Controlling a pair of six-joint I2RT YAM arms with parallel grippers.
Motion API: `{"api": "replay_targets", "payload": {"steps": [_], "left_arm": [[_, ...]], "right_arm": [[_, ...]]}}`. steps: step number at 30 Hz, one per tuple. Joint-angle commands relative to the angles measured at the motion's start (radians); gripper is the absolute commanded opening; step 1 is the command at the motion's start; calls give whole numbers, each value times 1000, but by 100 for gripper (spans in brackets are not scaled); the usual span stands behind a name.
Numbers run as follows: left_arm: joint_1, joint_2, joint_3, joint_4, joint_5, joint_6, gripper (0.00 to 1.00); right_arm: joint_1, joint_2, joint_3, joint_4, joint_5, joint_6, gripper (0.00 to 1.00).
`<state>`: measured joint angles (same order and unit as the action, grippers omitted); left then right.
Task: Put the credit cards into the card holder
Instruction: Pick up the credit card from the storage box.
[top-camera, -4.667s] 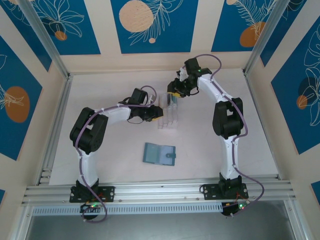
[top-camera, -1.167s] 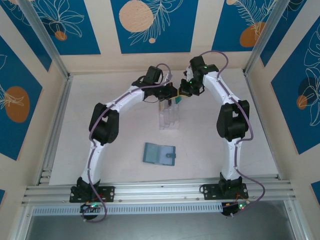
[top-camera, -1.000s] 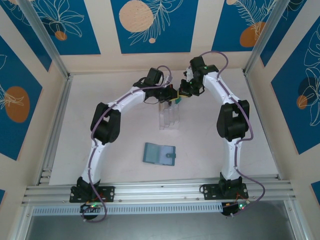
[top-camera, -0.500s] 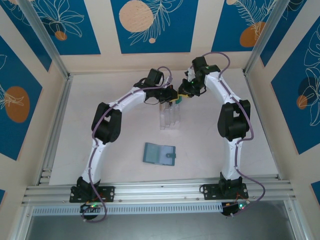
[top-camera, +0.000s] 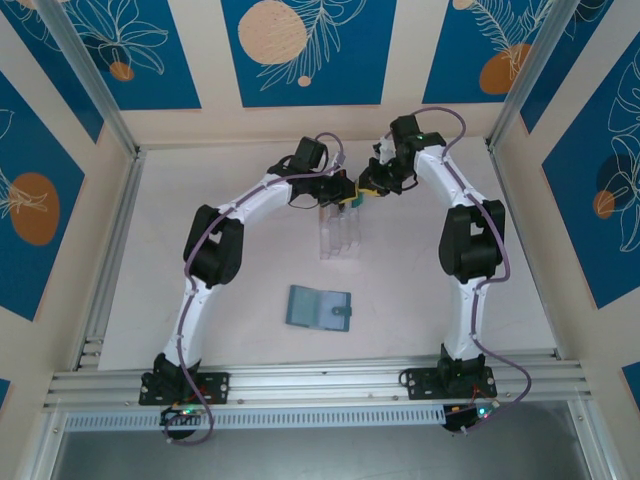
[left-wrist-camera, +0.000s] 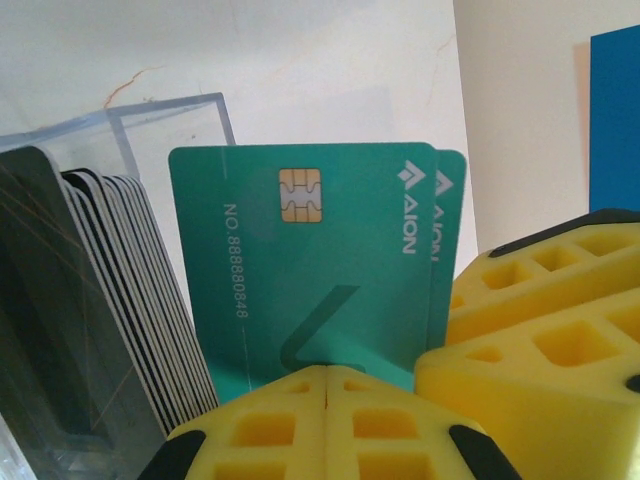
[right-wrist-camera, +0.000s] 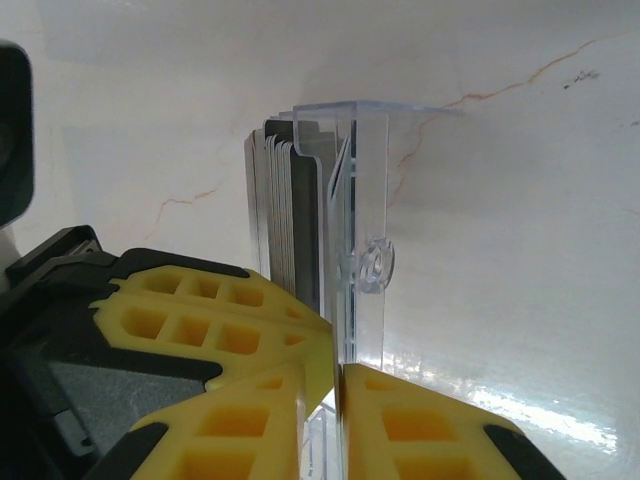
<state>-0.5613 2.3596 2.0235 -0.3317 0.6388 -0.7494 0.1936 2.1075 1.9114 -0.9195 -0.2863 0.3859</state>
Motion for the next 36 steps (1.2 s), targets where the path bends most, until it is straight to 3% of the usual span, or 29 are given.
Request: {"api": "replay_targets", "payload": {"steps": [1, 29, 36], "left_arm": [[-10, 41, 18, -53, -24, 27, 3], [-9, 46, 32, -77, -32, 40, 3], [-7, 47, 36, -85, -43, 41, 3]], "right_arm": [[-10, -61, -19, 26, -97, 21, 19], [-28, -75, -72, 95, -218, 48, 11], [-30, -87, -71, 84, -205, 44, 2]]}}
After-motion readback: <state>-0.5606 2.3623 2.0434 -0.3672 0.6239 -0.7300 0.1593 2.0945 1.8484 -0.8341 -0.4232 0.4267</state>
